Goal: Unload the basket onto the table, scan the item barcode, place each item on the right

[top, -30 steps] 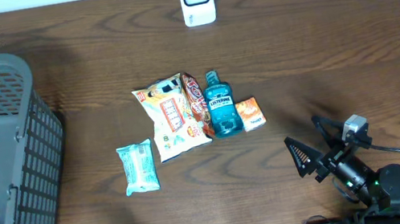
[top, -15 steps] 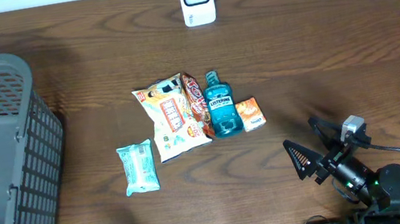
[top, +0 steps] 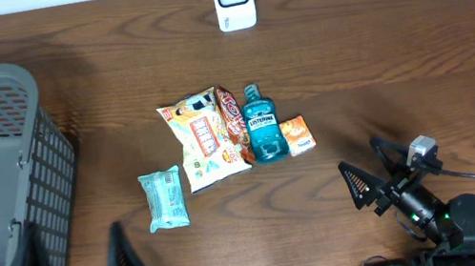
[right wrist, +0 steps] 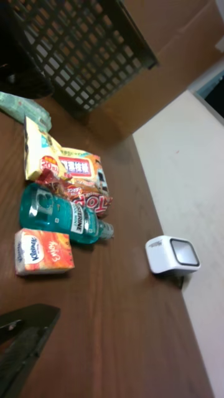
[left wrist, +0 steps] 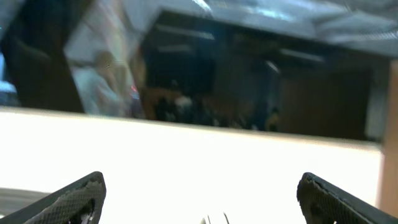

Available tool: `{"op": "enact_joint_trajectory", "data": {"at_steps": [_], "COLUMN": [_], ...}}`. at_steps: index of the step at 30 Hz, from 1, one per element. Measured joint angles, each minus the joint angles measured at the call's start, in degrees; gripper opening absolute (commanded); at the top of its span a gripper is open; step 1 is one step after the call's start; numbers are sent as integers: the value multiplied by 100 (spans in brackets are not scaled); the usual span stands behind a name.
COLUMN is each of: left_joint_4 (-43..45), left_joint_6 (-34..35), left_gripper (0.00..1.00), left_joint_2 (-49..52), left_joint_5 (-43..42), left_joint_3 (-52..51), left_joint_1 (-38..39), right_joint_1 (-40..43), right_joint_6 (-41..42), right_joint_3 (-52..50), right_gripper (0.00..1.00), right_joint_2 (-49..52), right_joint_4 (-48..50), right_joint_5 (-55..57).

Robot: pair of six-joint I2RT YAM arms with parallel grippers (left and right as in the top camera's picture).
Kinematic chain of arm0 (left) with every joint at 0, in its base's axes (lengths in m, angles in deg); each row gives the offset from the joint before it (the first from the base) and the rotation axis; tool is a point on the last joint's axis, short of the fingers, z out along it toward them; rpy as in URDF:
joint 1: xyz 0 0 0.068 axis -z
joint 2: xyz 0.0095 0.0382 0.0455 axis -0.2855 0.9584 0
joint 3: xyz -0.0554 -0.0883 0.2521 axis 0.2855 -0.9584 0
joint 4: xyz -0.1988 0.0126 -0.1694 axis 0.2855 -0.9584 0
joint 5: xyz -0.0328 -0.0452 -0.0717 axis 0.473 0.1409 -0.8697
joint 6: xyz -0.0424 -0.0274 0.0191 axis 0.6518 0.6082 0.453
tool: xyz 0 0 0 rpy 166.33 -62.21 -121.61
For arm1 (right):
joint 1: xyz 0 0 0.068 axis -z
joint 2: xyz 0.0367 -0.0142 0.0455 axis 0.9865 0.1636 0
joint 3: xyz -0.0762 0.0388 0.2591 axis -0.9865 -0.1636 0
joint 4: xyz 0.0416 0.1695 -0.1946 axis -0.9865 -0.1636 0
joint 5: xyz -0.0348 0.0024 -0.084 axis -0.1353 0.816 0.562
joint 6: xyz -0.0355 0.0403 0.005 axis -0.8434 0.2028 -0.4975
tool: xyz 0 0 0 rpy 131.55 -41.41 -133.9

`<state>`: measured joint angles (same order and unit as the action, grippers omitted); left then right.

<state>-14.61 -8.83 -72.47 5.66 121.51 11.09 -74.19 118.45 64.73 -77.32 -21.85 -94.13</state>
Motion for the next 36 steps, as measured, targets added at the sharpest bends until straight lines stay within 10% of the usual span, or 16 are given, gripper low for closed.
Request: {"op": "enact_joint_trajectory", "data": {"at_steps": [25,36], "left_joint_4": [907,1016], "left_joint_6": [240,258], "left_gripper": [98,98], "left_joint_2": [4,2], "left_joint_5": [-1495,-1097], "left_joint_3": [-2761,-3023], "left_joint_1": [0,407], "right_joint_1": [-2929,-3738], "right_joint_6": [-973,-951], "right_joint_3": [4428,4562], "right_gripper": [99,99], "right_joint_2": [5873,6977], "right_joint_4": [-2721,-2170], "right_joint_5": [3202,3377]}}
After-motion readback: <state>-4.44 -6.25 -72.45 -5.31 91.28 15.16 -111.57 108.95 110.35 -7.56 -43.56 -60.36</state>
